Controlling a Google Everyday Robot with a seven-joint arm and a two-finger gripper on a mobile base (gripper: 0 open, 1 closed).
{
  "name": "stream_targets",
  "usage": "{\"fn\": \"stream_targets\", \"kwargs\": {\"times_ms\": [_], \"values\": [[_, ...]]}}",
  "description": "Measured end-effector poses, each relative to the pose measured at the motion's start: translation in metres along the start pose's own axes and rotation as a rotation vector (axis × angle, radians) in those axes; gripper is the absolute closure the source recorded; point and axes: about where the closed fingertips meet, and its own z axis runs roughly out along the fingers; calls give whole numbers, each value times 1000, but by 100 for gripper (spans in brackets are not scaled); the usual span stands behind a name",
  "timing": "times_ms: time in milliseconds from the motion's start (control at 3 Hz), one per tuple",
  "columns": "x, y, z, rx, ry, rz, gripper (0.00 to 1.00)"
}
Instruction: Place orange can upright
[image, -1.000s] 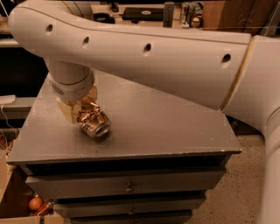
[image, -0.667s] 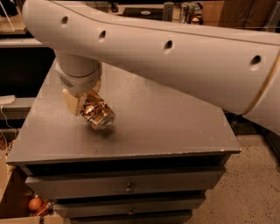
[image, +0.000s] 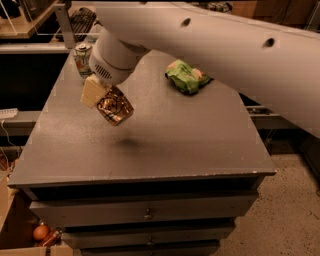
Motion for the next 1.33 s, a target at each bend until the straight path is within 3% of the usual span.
{"fn": "stream_targets", "kwargs": {"times_ms": [333, 1000, 1333], "values": [[-9, -13, -10, -43, -177, 2, 100], [-1, -13, -14, -146, -475, 25, 100], [11, -7, -13, -166, -580, -47, 100]]}}
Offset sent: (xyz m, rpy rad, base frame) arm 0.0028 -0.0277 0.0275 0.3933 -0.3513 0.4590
